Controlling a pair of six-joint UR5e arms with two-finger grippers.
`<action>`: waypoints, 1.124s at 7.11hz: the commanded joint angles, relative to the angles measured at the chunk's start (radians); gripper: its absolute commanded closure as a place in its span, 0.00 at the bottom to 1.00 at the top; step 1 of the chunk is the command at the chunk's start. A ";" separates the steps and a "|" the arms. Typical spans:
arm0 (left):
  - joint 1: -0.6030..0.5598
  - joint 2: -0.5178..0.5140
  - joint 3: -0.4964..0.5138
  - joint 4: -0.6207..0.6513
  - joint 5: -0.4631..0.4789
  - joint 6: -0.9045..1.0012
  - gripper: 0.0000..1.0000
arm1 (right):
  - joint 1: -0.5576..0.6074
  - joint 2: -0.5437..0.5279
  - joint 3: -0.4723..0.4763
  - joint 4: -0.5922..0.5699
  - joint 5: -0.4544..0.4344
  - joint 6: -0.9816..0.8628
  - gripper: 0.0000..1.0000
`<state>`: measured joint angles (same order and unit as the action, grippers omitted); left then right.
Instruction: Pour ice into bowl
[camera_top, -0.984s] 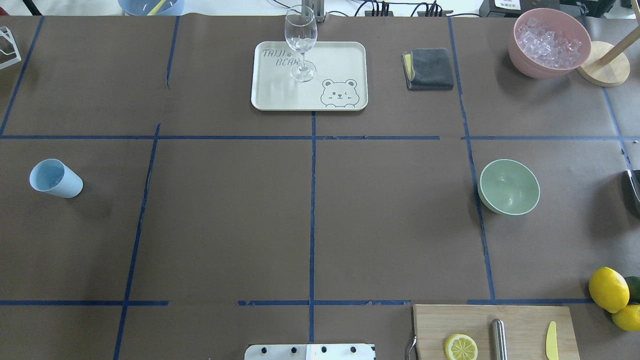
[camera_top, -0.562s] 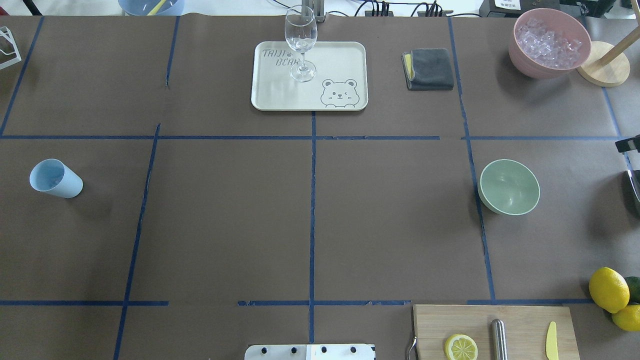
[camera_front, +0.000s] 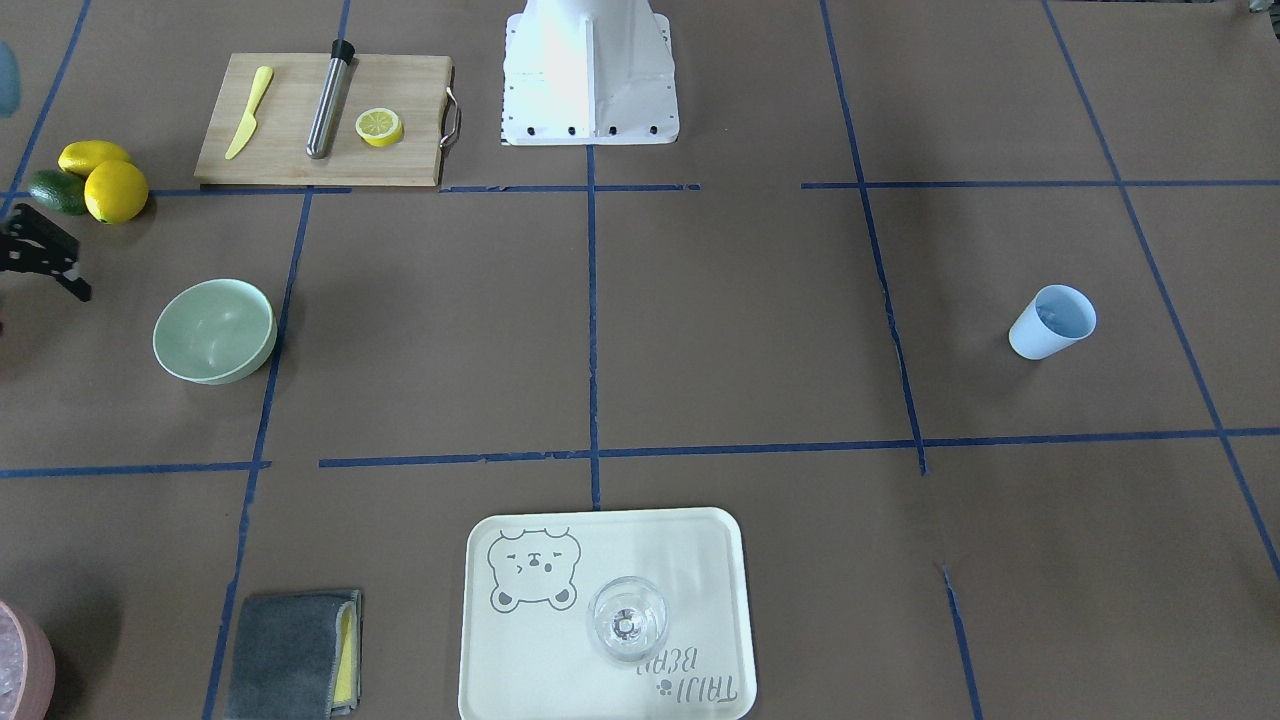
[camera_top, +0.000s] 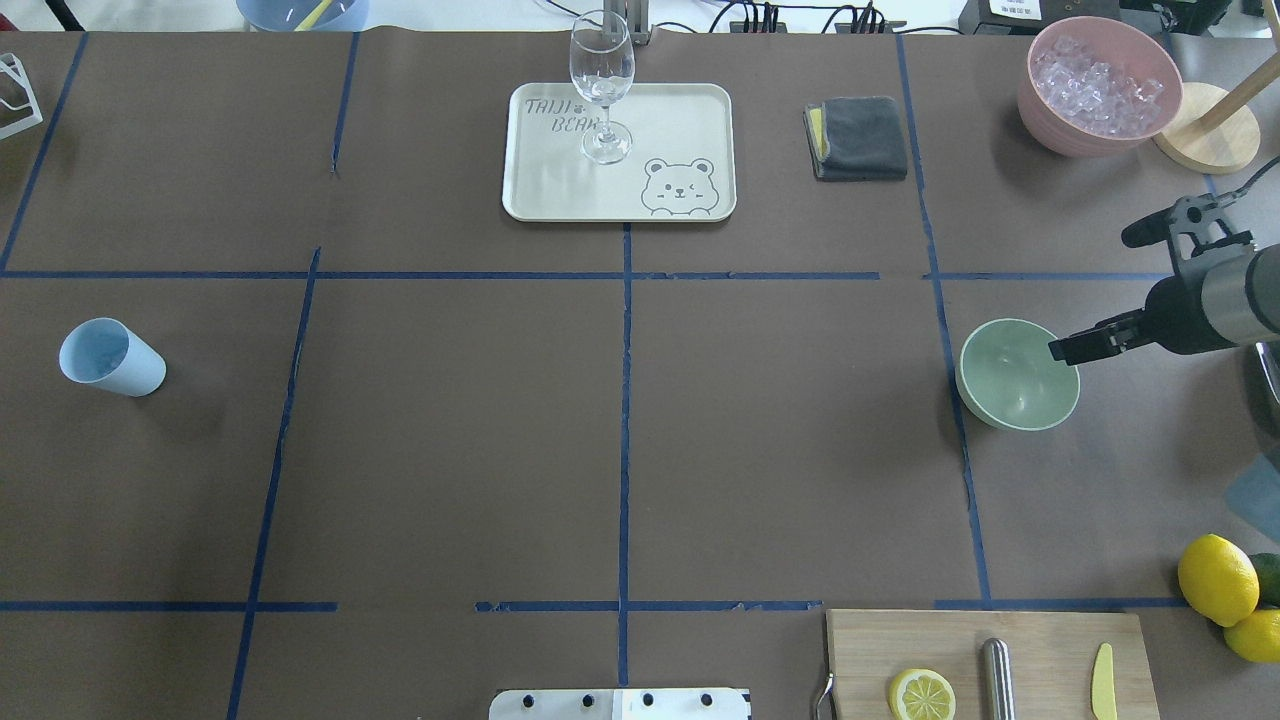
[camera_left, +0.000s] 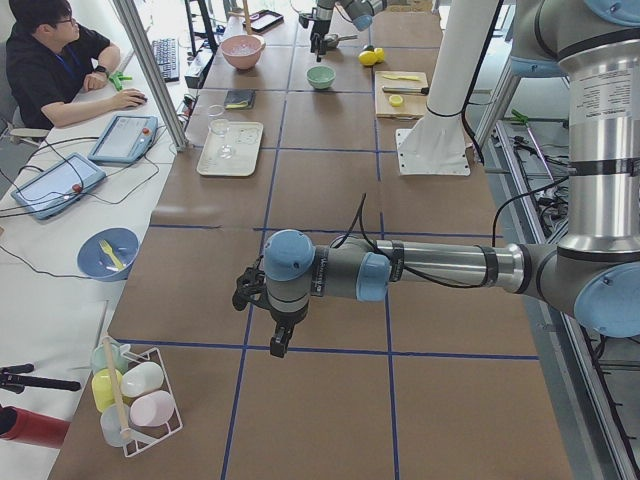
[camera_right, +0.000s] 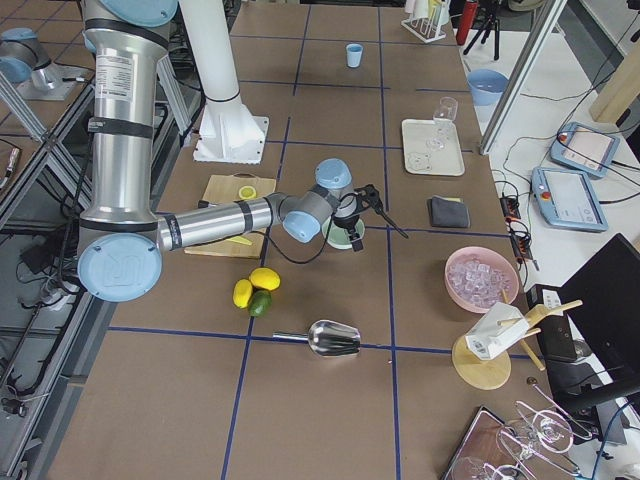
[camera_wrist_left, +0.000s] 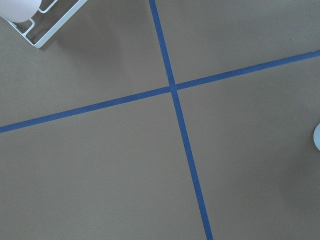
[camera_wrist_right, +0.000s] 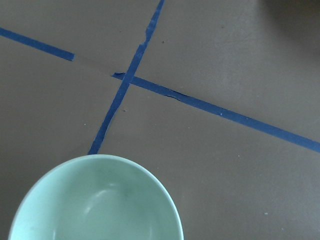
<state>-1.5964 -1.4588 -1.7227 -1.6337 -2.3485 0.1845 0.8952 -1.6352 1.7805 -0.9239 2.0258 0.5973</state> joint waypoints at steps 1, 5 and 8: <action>0.001 0.000 0.000 0.000 0.000 0.000 0.00 | -0.047 0.049 -0.061 0.000 -0.059 -0.005 0.21; 0.003 0.000 0.000 0.000 -0.021 0.001 0.00 | -0.042 0.040 -0.027 0.002 -0.016 -0.010 1.00; 0.003 0.000 -0.002 -0.002 -0.023 0.000 0.00 | -0.055 0.122 0.008 0.008 -0.021 0.140 1.00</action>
<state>-1.5938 -1.4588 -1.7235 -1.6343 -2.3702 0.1849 0.8480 -1.5709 1.7753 -0.9113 2.0036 0.6637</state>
